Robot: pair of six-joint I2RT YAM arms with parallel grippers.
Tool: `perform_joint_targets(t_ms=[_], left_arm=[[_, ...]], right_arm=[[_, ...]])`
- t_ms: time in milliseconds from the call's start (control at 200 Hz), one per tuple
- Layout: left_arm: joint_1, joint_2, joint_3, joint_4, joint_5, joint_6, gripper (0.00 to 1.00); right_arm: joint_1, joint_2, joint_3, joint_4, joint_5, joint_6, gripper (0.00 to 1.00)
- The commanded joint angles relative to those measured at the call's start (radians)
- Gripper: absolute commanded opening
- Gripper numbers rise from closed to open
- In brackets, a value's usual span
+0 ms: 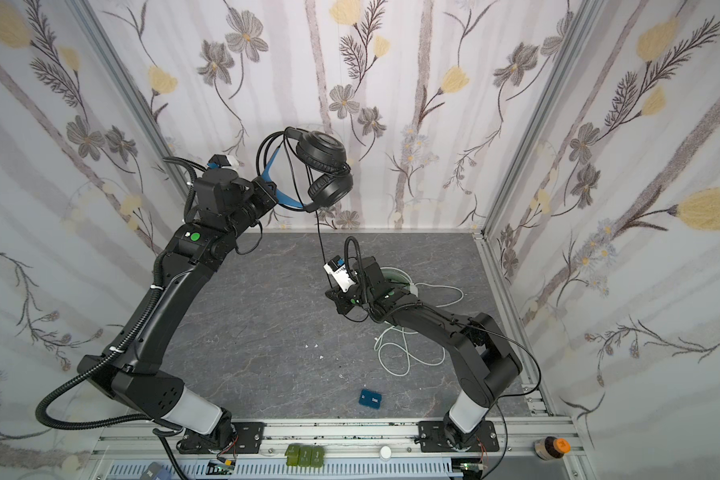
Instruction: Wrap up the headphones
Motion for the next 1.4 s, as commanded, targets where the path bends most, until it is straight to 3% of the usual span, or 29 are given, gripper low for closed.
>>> perform_joint_targets(t_ms=[0,350,480,695,969,1119,1394], left_arm=[[0.003,0.004,-0.007,0.059,-0.102,-0.028,0.00],[0.000,0.048,-0.055,-0.031,-0.264,0.174,0.00],[-0.018,0.079,-0.044,-0.136,-0.322,0.248,0.00],[-0.077,0.063,-0.120,-0.229,-0.418,0.477,0.00],[-0.088,-0.015,-0.235,-0.319,-0.232,0.684,0.00],[-0.092,-0.094,-0.310,-0.324,-0.030,0.732,0.00],[-0.096,-0.192,-0.361,-0.374,0.173,0.777,0.00]], right_arm=[[0.034,-0.053,0.015,-0.117,0.104,-0.085,0.00],[0.186,-0.167,0.169,-0.366,0.278,-0.245,0.00],[0.206,-0.167,0.264,-0.445,0.336,-0.294,0.00],[0.207,-0.162,0.404,-0.503,0.459,-0.351,0.00],[0.183,-0.112,0.548,-0.561,0.637,-0.448,0.00],[0.121,-0.092,0.577,-0.561,0.643,-0.449,0.00],[0.028,-0.076,0.609,-0.545,0.656,-0.452,0.00]])
